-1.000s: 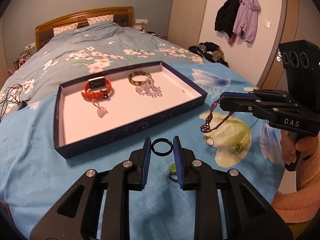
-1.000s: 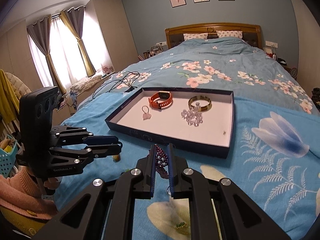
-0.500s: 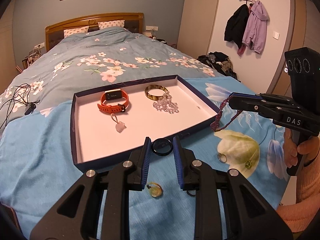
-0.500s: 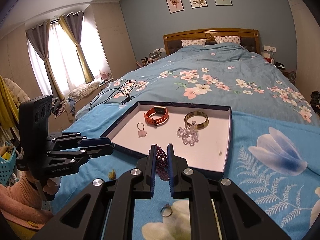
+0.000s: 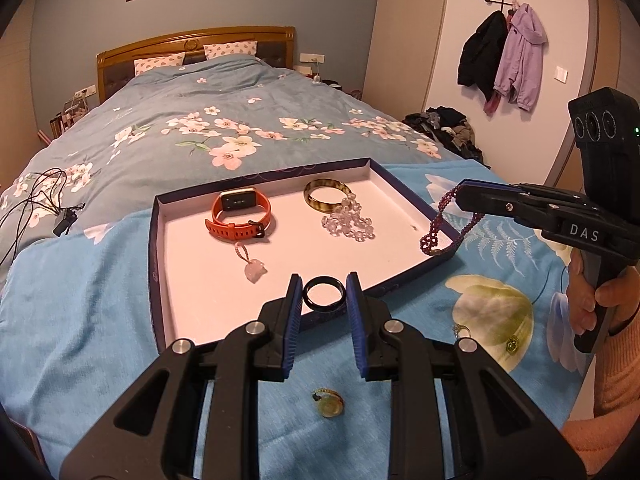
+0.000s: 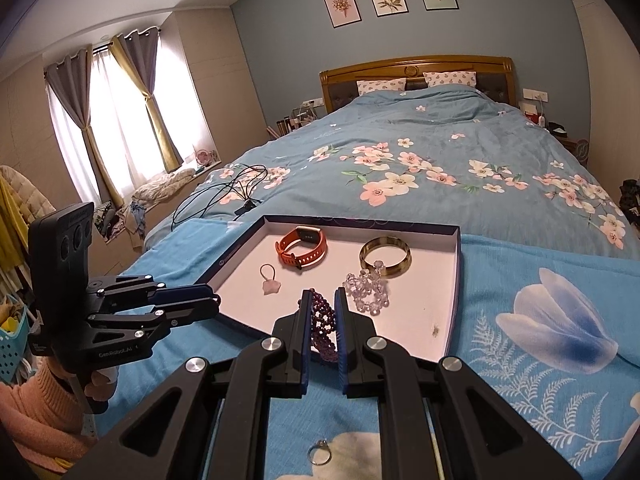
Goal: Organize jewelry
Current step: 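Carry the purple bracelet with the right tool while the left tool carries the black ring to the tray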
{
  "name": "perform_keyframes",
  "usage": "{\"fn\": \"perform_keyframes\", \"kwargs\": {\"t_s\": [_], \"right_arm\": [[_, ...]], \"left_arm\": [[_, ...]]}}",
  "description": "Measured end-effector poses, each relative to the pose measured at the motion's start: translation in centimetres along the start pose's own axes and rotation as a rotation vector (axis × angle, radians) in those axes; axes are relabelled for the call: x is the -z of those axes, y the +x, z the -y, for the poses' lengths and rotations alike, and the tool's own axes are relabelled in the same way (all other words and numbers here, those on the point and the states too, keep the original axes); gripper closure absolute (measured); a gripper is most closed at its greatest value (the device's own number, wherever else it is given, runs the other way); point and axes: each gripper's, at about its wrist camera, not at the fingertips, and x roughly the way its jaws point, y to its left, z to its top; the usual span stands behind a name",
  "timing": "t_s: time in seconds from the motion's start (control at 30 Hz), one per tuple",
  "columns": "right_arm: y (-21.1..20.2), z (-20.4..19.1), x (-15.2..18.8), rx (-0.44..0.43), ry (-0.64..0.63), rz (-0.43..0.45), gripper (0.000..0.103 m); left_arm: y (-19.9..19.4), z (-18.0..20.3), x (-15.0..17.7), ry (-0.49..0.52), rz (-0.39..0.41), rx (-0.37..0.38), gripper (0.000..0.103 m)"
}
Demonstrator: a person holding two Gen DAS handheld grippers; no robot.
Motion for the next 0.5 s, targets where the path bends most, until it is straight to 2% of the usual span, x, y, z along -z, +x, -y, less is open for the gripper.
{"fn": "perform_keyframes", "kwargs": {"t_s": [0.5], "right_arm": [[1.8, 1.0, -0.7, -0.010, 0.035, -0.014, 0.094]], "left_arm": [[1.4, -1.0, -0.5, -0.012, -0.016, -0.023, 0.080]]}}
